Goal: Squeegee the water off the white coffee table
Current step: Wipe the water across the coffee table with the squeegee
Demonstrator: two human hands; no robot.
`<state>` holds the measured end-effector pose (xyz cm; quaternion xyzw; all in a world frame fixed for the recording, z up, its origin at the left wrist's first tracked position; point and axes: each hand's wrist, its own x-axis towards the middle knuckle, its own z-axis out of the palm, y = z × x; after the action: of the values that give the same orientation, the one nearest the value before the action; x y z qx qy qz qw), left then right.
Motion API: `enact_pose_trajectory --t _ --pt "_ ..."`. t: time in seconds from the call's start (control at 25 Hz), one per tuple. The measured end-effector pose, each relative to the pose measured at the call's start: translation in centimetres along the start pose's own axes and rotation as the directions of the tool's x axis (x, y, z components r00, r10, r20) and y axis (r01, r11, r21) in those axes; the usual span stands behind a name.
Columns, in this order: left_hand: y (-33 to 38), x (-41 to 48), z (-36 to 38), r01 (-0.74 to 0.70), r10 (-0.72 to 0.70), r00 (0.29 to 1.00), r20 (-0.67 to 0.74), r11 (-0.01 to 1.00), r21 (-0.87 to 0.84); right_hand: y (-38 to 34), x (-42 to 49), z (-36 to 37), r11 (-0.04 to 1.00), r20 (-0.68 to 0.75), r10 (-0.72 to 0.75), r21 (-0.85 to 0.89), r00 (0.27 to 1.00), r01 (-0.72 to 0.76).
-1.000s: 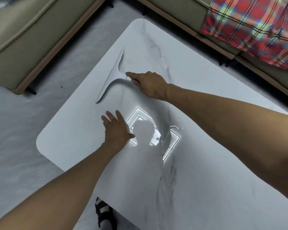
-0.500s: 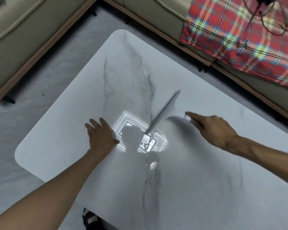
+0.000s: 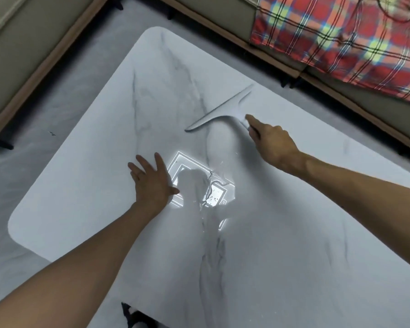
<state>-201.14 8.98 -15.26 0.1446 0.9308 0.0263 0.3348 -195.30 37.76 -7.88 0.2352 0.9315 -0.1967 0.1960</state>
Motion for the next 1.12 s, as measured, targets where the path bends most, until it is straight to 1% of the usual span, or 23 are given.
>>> enact_pose_trajectory --t 0.08,0.16,0.24,0.28,0.36,0.44,0.48,0.56,0.6,0.64,0.72,0.8,0.88,1.0,1.04,1.08,1.12 --pt "0.1 -0.1 -0.2 -0.005 0.005 1.000 0.004 1.000 0.005 2.7 -5.1 0.4 0.999 0.042 0.049 -0.001 0.998 -0.049" --pt "0.1 -0.3 -0.4 -0.006 0.006 1.000 0.022 1.000 0.007 4.6 -10.1 0.0 0.993 0.108 0.107 -0.055 0.988 -0.102" --pt "0.1 -0.4 -0.7 0.005 -0.005 0.999 0.042 1.000 -0.003 5.8 -12.7 -1.1 0.987 0.139 0.144 -0.086 0.980 -0.133" --pt "0.3 -0.5 -0.9 0.009 -0.007 0.999 0.041 1.000 -0.026 5.9 -12.4 -1.9 0.988 0.117 0.143 -0.066 0.983 -0.136" --pt "0.9 -0.8 -0.7 -0.023 0.023 1.000 -0.008 0.998 -0.066 5.5 -9.2 -3.5 0.992 -0.001 0.124 0.014 0.992 -0.124" --pt "2.0 -1.4 0.1 -0.093 0.091 0.994 -0.059 0.995 -0.032 3.9 -4.0 -4.9 0.992 -0.080 0.115 0.070 0.990 -0.110" --pt "2.7 -1.8 0.7 -0.106 0.106 0.994 -0.031 0.994 -0.005 3.1 -1.6 -5.4 0.984 -0.086 0.146 0.115 0.986 -0.135" --pt "3.7 -2.2 2.0 -0.094 0.092 0.994 0.058 0.994 0.047 2.5 1.5 -5.3 0.949 -0.045 0.256 0.202 0.966 -0.242" --pt "3.9 -2.0 2.4 -0.097 0.092 0.992 0.085 0.993 0.061 2.7 1.9 -4.8 0.940 -0.021 0.288 0.200 0.957 -0.278" --pt "3.9 -1.8 2.6 -0.094 0.084 0.991 0.108 0.992 0.087 3.1 1.4 -3.9 0.939 -0.007 0.295 0.187 0.955 -0.289" --pt "3.8 -1.4 2.6 -0.092 0.076 0.988 0.135 0.989 0.115 4.1 -1.8 -2.0 0.964 -0.008 0.247 0.102 0.969 -0.245" --pt "3.5 -1.1 2.6 -0.111 0.097 0.988 0.120 0.986 0.121 5.7 -6.4 0.0 0.969 -0.010 0.234 0.087 0.972 -0.232" --pt "3.5 -1.1 2.3 -0.115 0.101 0.987 0.128 0.988 0.106 7.0 -11.3 0.7 0.956 0.049 0.264 0.121 0.963 -0.268" --pt "3.7 -1.9 1.4 -0.126 0.106 0.983 0.153 0.984 0.127 7.9 -17.8 1.4 0.952 0.158 0.296 0.036 0.942 -0.305" --pt "3.9 -2.0 1.1 -0.123 0.100 0.981 0.166 0.984 0.131 7.8 -17.9 0.8 0.945 0.126 0.305 0.083 0.944 -0.316" --pt "4.1 -2.1 0.8 -0.064 0.053 0.982 0.181 0.996 0.056 7.9 -16.4 -0.2 0.954 0.057 0.295 0.043 0.954 -0.297" --pt "4.3 -1.9 1.0 -0.068 0.056 0.987 0.151 0.995 0.077 8.1 -14.2 -1.7 0.942 0.020 0.318 0.105 0.948 -0.318"
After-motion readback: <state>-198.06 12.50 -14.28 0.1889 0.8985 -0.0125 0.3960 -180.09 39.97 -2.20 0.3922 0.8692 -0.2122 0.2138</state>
